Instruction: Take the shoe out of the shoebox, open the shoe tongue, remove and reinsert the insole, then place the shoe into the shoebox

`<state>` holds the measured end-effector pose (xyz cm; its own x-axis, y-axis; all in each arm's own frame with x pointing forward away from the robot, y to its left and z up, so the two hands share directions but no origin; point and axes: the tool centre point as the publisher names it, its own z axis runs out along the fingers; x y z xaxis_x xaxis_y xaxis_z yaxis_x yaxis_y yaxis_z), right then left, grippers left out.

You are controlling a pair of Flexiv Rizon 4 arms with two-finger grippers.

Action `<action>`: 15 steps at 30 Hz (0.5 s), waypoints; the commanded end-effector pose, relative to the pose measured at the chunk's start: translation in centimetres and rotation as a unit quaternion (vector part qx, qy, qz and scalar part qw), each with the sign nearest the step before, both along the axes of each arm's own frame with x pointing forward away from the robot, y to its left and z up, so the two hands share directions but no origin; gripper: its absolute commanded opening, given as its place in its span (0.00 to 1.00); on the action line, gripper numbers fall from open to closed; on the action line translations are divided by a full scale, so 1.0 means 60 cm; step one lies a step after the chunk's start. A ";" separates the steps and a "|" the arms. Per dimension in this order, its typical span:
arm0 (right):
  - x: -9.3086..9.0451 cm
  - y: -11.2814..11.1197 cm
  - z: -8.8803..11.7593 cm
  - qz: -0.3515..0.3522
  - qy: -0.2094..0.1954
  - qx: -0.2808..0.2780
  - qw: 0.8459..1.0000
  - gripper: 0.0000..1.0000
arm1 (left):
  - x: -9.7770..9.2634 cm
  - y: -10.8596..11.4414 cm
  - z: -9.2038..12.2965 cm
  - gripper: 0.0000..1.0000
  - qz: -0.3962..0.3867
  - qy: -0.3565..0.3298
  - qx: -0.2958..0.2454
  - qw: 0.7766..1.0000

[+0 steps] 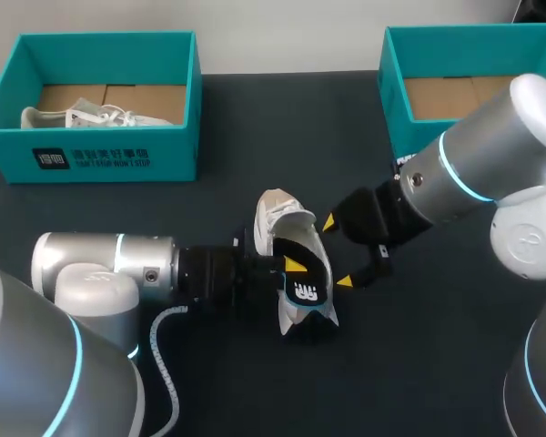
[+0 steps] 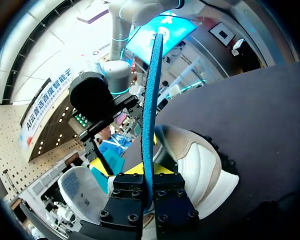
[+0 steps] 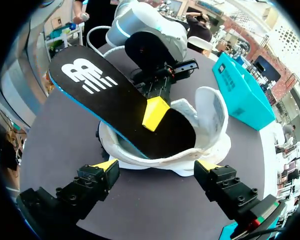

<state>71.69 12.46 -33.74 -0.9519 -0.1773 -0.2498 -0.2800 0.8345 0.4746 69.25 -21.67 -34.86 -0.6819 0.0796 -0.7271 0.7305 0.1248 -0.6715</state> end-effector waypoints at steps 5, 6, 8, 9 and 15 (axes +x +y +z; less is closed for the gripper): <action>-0.001 0.001 -0.001 -0.001 -0.001 -0.001 1.000 1.00 | 0.019 0.006 -0.013 0.00 0.011 -0.001 0.010 1.000; -0.001 0.001 -0.001 -0.001 -0.001 -0.001 1.000 1.00 | 0.019 0.008 -0.007 0.00 0.013 -0.001 0.006 1.000; -0.001 0.001 -0.001 -0.001 -0.001 -0.001 1.000 1.00 | 0.017 0.011 0.003 0.29 0.014 -0.002 0.000 1.000; -0.001 0.001 -0.001 -0.001 -0.001 -0.001 1.000 1.00 | 0.015 0.012 0.008 0.31 0.015 -0.003 -0.001 1.000; -0.001 0.001 -0.001 -0.001 -0.001 -0.001 1.000 1.00 | -0.003 0.015 0.043 0.33 0.004 -0.012 -0.010 1.000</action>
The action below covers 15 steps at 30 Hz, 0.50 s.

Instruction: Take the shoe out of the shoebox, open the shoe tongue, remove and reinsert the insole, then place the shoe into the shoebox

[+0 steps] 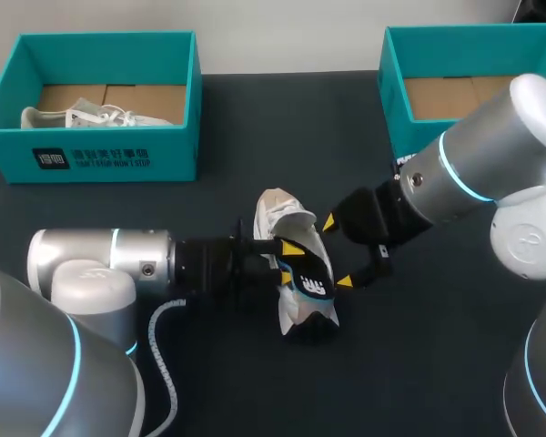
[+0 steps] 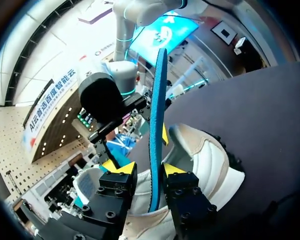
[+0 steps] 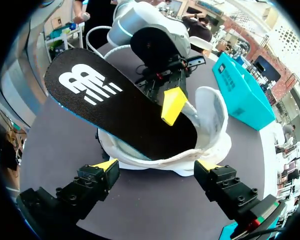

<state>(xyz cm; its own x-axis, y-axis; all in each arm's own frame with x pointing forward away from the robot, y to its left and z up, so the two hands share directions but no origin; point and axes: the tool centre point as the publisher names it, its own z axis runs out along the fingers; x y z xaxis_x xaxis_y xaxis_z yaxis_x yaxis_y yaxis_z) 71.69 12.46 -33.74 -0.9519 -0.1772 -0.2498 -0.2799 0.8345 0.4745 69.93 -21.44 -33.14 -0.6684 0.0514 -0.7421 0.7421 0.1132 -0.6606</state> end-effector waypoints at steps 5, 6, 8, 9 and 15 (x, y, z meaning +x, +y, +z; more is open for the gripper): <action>-0.002 0.001 -0.001 -0.001 -0.001 -0.001 1.000 1.00 | -0.028 0.008 0.025 0.31 -0.012 -0.011 0.001 1.000; -0.002 0.001 -0.001 -0.001 -0.001 -0.001 1.000 1.00 | -0.032 0.007 0.027 0.29 -0.014 -0.013 0.003 1.000; -0.002 0.001 -0.001 -0.001 -0.001 -0.001 1.000 1.00 | -0.039 0.006 0.030 0.21 -0.016 -0.012 0.001 1.000; -0.002 0.001 -0.001 -0.001 -0.001 -0.001 1.000 1.00 | -0.042 0.005 0.031 0.18 -0.017 -0.012 0.000 1.000; -0.002 0.001 -0.001 -0.001 -0.001 -0.001 1.000 1.00 | -0.053 -0.009 0.012 0.00 -0.030 -0.012 0.009 0.999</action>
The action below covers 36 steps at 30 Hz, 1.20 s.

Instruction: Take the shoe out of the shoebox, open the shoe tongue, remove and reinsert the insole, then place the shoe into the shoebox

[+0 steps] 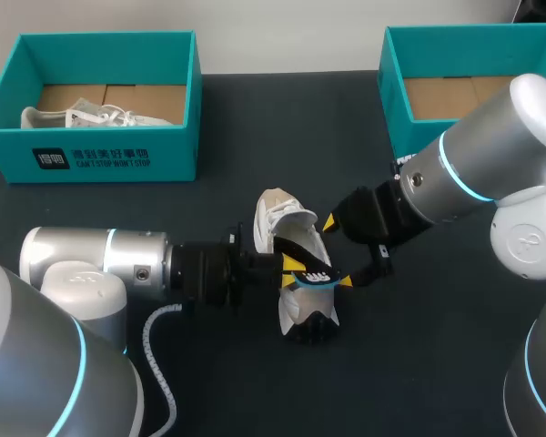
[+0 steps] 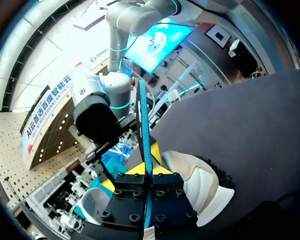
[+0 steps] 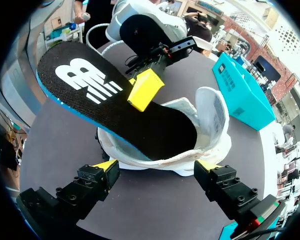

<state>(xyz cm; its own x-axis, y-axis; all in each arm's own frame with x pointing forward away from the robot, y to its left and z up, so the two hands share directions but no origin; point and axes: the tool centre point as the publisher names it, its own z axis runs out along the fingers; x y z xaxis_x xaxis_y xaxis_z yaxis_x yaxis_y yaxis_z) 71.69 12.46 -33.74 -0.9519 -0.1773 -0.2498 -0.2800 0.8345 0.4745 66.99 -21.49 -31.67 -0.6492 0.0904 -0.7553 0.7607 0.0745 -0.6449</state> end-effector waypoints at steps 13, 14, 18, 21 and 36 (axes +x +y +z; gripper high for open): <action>-0.001 0.001 -0.001 -0.001 -0.001 -0.001 1.000 1.00 | 0.047 0.008 -0.062 0.00 0.017 -0.030 0.050 0.998; -0.001 0.001 -0.001 -0.001 -0.001 -0.001 1.000 1.00 | 0.052 0.012 -0.063 0.00 0.022 -0.033 0.053 0.998; -0.001 0.001 -0.001 -0.001 -0.001 -0.001 1.000 1.00 | 0.063 0.023 -0.063 0.00 0.030 -0.035 0.057 0.997; -0.001 0.001 -0.001 -0.001 -0.001 -0.001 1.000 1.00 | 0.062 0.026 -0.060 0.00 0.031 -0.035 0.058 0.997; -0.001 0.001 -0.001 -0.001 -0.001 -0.001 1.000 1.00 | 0.023 0.006 -0.010 0.44 -0.002 -0.040 0.026 0.999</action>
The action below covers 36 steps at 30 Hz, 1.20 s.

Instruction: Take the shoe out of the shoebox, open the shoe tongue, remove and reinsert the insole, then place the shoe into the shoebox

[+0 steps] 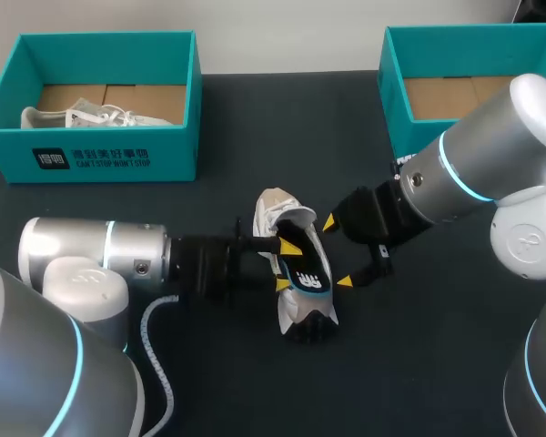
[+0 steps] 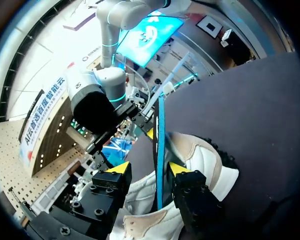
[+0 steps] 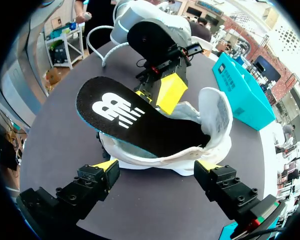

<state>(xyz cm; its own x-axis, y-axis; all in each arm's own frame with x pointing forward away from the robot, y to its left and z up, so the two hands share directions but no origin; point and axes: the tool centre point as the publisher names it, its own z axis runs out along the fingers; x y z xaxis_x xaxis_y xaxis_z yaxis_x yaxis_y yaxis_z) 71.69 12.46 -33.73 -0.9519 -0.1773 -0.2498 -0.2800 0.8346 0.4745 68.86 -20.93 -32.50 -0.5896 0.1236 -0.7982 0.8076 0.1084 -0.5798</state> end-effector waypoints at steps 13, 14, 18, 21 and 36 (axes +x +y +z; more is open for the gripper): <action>-0.002 0.001 -0.001 -0.001 -0.001 -0.001 1.000 1.00 | -0.016 -0.026 -0.030 0.00 -0.016 -0.035 0.055 0.998; -0.002 0.001 -0.001 -0.001 -0.001 -0.001 1.000 1.00 | -0.013 -0.025 -0.033 0.00 -0.017 -0.040 0.061 0.997; -0.002 0.001 -0.001 -0.001 -0.001 -0.001 1.000 1.00 | -0.005 -0.017 -0.037 0.00 -0.005 -0.058 0.076 0.995; -0.002 0.001 -0.001 -0.001 -0.001 -0.001 1.000 1.00 | 0.003 -0.006 -0.034 0.00 0.011 -0.064 0.076 0.995; -0.002 0.001 -0.001 -0.001 -0.001 -0.001 1.000 1.00 | 0.032 0.000 -0.037 0.08 -0.003 -0.060 0.078 0.995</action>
